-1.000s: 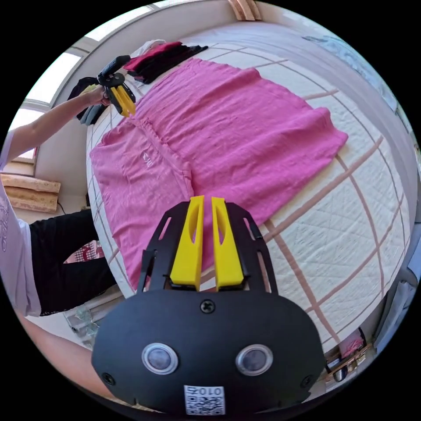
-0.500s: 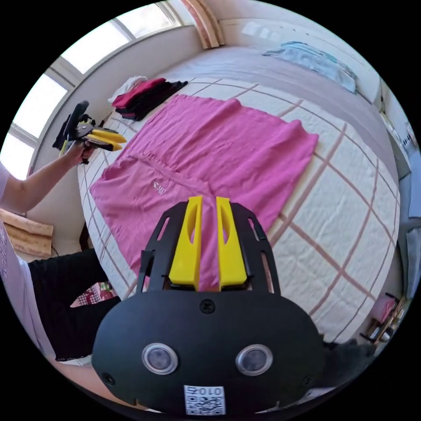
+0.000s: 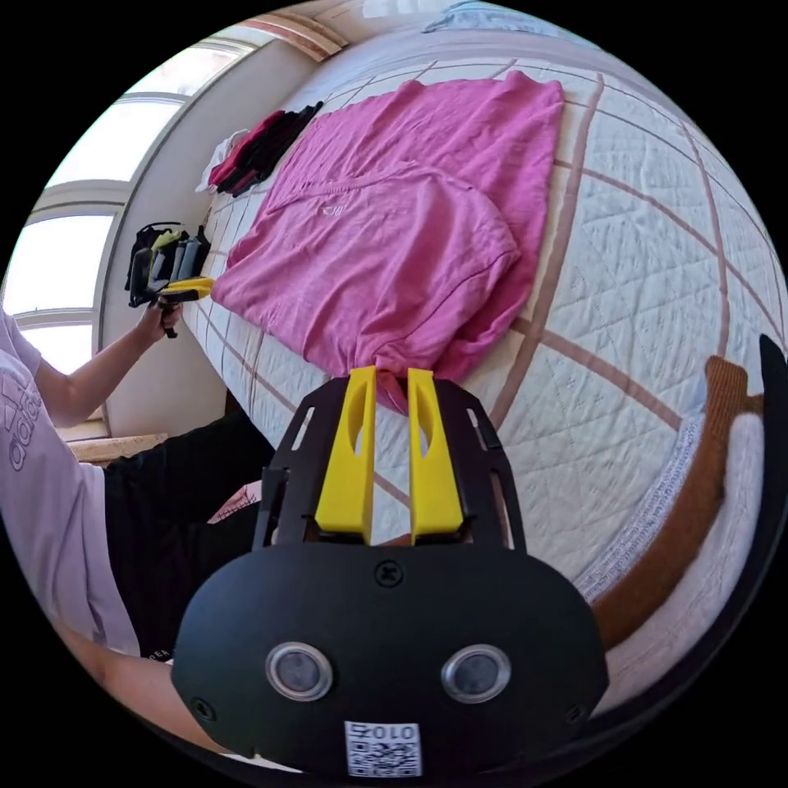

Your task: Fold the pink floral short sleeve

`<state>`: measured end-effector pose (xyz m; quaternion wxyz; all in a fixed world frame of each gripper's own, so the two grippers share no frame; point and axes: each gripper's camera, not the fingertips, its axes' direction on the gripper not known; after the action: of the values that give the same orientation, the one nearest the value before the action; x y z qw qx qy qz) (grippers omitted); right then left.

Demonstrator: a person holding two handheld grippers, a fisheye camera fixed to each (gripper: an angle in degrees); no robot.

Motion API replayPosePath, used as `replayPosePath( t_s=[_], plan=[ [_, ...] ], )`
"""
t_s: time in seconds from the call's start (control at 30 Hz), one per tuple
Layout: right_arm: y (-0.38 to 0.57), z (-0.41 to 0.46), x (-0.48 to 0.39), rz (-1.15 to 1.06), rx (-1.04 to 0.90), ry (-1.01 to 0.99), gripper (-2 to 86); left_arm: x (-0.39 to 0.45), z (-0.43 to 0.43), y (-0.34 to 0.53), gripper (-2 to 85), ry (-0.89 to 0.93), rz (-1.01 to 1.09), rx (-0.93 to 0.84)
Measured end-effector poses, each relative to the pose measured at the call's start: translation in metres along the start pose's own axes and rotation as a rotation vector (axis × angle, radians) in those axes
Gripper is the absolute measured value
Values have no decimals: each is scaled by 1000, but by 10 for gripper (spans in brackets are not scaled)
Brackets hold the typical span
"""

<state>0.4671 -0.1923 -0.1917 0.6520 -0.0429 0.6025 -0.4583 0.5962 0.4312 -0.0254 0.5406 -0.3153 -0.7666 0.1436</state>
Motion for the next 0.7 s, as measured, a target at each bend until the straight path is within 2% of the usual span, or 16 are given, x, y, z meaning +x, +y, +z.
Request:
replayPosePath(
  t_s=[0.07, 0.17, 0.3, 0.37, 0.47, 0.57, 0.7],
  plan=[
    [5, 3, -10, -52, -38, 46, 44, 2, 13, -8, 61, 42, 26, -91],
    [25, 4, -12, -54, -95, 225, 39, 14, 23, -10, 37, -63, 96, -207],
    [43, -7, -1, -17, -29, 113, 41, 17, 20, -4, 28, -66, 136, -252],
    [47, -27, 0, 44, 59, 134, 44, 15, 11, 0, 31, -41, 120, -231],
    [43, -37, 12, 142, 135, 60, 50, 6, -7, 11, 38, 17, 64, -173],
    [30, -28, 24, 229, 127, -4, 60, -3, -16, 22, 43, 79, 3, -130],
    [14, -5, 21, 257, 48, 5, 69, 6, -12, 26, 44, 47, 40, -162]
  ],
)
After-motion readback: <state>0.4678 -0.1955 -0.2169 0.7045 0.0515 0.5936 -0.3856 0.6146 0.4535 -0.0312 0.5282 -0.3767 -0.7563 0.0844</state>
